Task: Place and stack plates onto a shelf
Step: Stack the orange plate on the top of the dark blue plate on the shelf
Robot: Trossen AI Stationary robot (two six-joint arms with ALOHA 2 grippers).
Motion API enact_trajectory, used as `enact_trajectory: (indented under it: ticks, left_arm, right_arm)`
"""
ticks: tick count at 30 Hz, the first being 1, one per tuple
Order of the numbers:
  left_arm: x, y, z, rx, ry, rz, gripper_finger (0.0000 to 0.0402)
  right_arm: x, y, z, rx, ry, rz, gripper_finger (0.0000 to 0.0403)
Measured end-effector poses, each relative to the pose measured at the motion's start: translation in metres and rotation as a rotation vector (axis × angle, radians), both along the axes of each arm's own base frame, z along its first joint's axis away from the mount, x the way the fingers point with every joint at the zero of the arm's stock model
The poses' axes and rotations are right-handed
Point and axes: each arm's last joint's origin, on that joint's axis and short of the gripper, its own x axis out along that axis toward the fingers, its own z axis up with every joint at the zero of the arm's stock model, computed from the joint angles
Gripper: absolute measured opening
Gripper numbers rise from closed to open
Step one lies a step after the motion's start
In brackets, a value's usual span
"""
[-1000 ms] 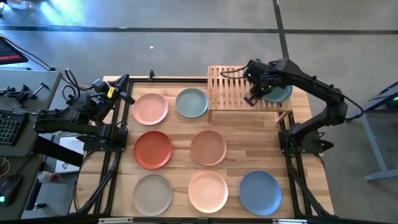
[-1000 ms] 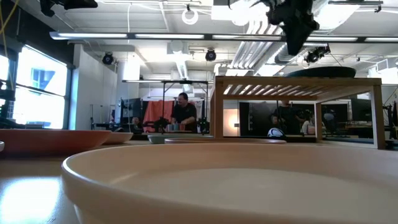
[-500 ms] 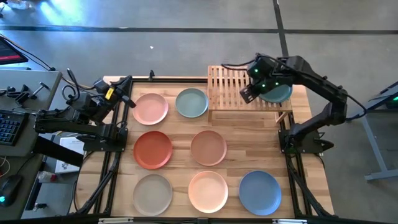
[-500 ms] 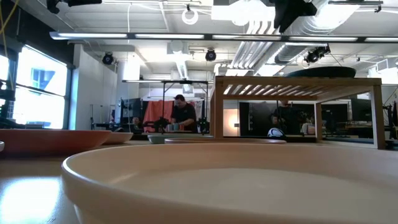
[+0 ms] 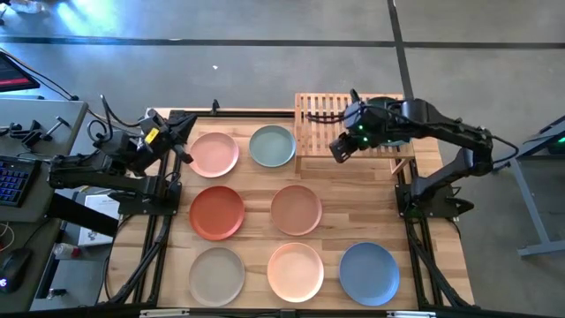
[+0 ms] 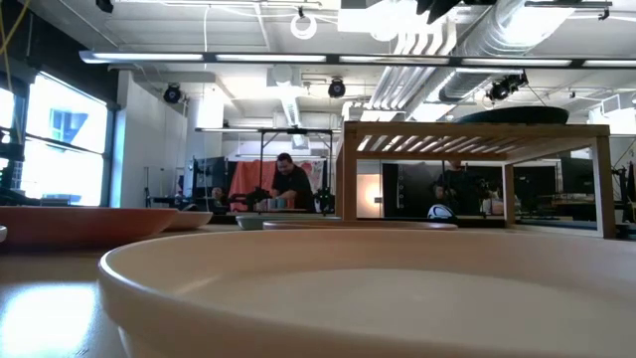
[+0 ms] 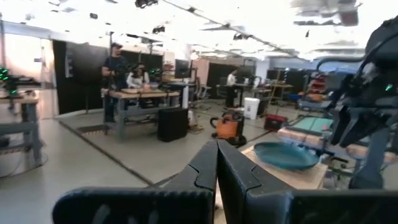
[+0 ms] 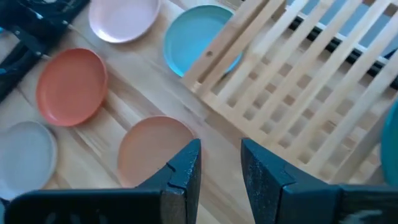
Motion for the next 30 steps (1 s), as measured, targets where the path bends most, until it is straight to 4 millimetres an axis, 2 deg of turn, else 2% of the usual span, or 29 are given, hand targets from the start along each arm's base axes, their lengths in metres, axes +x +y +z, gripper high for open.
enact_trajectory:
  ticks: [5,12,23,30]
  left_arm:
    - [0.003,0.000,0.023,0.017,0.029,-0.013,0.0000]
    - [0.015,-0.001,0.045,0.028,0.186,-0.014,0.0000]
    - [0.038,-0.003,0.024,-0.015,0.439,-0.070,0.0003]
    - [0.052,-0.005,0.018,-0.062,0.457,-0.139,0.0043]
  right_arm:
    - [0.004,0.009,0.002,-0.022,-0.041,-0.022,0.0092]
    - [0.005,0.019,0.003,-0.014,-0.063,-0.020,0.0092]
    - [0.005,0.025,0.003,-0.001,-0.074,-0.030,0.0092]
    - [0.005,0.023,0.003,-0.036,-0.077,-0.066,0.0092]
